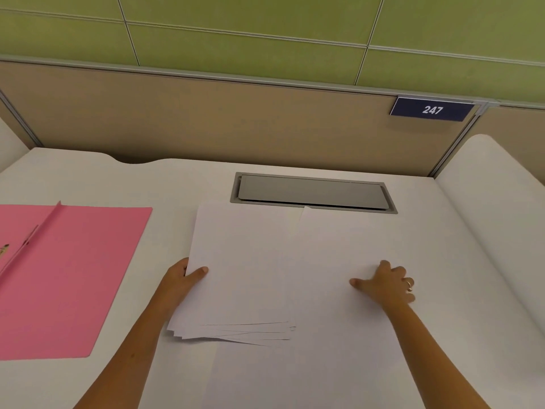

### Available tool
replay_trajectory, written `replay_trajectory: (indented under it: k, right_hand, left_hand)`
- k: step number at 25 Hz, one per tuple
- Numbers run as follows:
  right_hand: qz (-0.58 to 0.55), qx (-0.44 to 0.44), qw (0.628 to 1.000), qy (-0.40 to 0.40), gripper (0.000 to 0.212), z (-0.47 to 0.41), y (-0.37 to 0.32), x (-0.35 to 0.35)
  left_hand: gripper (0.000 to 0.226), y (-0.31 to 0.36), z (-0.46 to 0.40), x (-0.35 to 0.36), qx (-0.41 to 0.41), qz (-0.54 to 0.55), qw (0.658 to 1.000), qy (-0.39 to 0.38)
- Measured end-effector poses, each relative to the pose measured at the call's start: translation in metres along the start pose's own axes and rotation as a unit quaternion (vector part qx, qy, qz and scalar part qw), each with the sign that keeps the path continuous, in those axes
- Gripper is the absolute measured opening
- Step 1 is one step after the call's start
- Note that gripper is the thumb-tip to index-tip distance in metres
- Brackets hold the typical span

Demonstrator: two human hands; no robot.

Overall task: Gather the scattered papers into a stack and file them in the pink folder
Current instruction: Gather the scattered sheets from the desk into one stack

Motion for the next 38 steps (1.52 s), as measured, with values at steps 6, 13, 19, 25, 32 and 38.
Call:
replay_trajectory:
  k: [6,13,19,25,32,38]
  right_hand:
    - [-0.012,0.007,1.000,-0.008,0.081,-0.013,0.015,-0.003]
    - [0.001,-0.023,1.000,-0.021,0.059,-0.007,0.008,0.001]
    - [-0.023,-0.074,0.997,0.015,0.056,0.004,0.001,0.014]
    - [0.014,-0.062,0.998,-0.024,0.070,0.007,-0.002,0.010]
    - [0.028,0.007,0.999,-0.042,0.106,0.020,0.023,0.002]
    - [-0.126,0.040,0.990,0.047,0.103,-0.021,0.027,-0.018]
  left_hand:
    - [0.035,-0.002,0.001,0.000,-0.005,-0.010,1.000,0.000]
    - [0.032,0.001,0.004,0.000,-0.002,-0.008,1.000,0.004]
    - [0.031,0.004,0.007,0.001,-0.004,-0.001,1.000,0.003]
    - [0.029,0.005,0.007,0.001,-0.005,-0.003,1.000,0.001]
    - [0.031,0.005,0.008,0.000,-0.001,-0.003,1.000,0.000]
    - [0.032,0.002,0.009,0.000,0.004,0.006,1.000,-0.004]
Point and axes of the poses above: each hand's wrist, its own z-axis away from the middle knuckle, its own x-axis out of the palm, y = z × x, the point moved 1 cm from there along -z, towards the middle knuckle, and after that the axes turned 11 degrees about -z, right-handed, at the moved point
